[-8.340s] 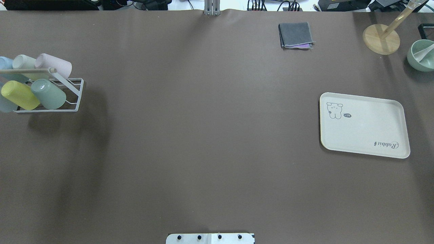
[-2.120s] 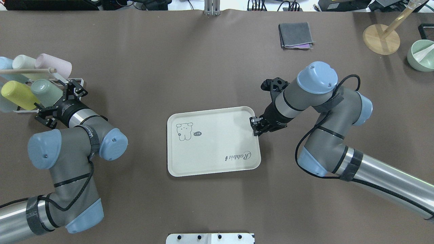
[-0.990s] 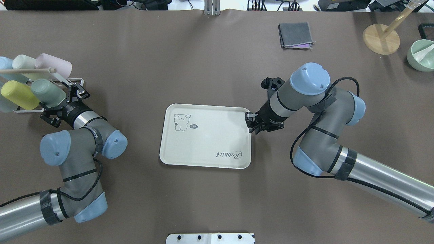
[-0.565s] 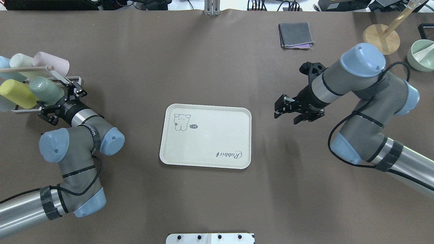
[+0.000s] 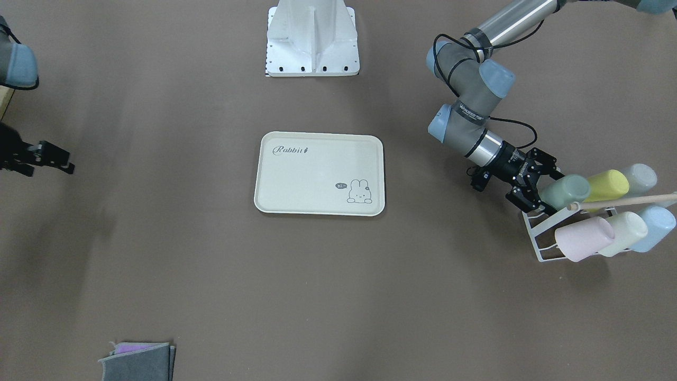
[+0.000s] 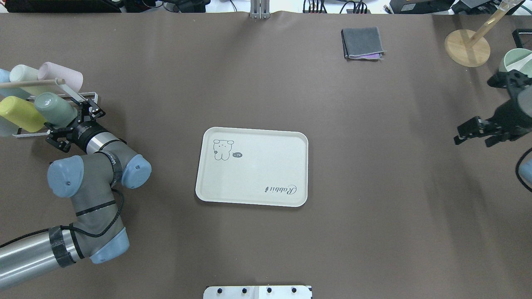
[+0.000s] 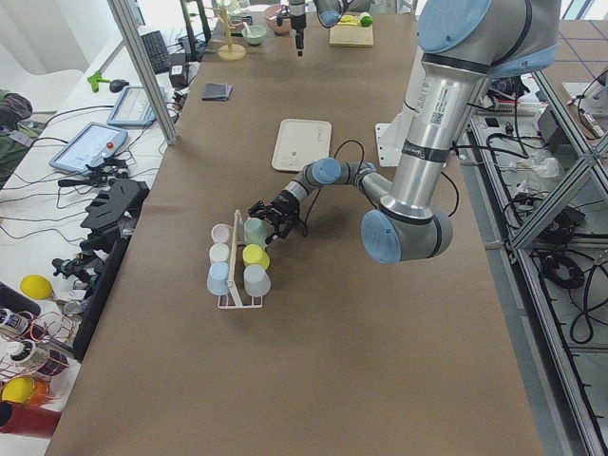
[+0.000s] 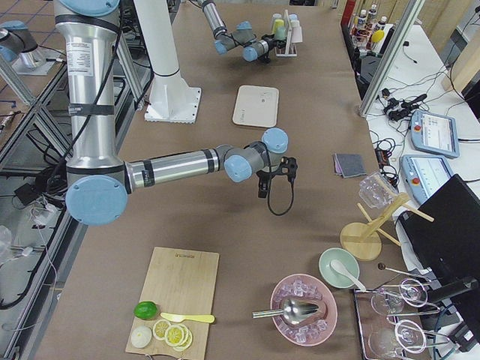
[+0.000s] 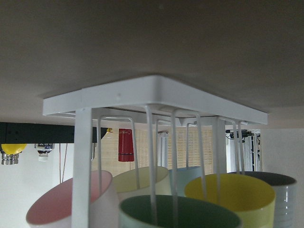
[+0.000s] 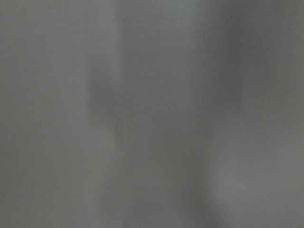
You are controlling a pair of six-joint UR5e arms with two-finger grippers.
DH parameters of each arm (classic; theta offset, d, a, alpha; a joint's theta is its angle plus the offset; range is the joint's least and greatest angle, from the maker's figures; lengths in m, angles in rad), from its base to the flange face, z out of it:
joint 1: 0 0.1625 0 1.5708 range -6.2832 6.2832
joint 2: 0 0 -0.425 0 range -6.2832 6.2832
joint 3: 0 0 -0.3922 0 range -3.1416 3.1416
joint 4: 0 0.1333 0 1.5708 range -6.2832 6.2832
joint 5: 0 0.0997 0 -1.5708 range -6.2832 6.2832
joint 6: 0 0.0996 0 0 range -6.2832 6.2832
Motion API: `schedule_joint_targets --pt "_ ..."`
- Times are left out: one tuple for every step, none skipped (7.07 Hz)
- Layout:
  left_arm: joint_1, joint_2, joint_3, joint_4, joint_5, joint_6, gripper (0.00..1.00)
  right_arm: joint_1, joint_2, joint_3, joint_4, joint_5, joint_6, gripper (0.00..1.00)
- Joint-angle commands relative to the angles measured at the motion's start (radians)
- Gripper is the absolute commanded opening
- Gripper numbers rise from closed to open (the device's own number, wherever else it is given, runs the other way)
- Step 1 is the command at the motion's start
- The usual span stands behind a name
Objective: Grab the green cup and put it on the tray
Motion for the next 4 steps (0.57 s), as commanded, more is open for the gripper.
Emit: schedule_joint_targets --pt "-0.002 0.000 -0.009 0.000 0.000 0.000 0.98 0.230 -0.130 0.012 -0.143 -0.061 -0.421 1.00" --pt "-0.007 0.000 -0.007 0.000 0.000 0.000 0.98 0.316 -0.124 0.005 -0.281 -0.107 -0.636 1.00" --pt "-0.008 0.001 -0.003 -0.001 0.000 0.000 0.98 0.350 -0.104 -0.041 -0.322 -0.122 -0.691 1.00" --pt "-0.013 0.003 0.000 -0.004 0.002 0.000 0.98 0.426 -0.086 -0.050 -0.331 -0.117 -0.692 1.00"
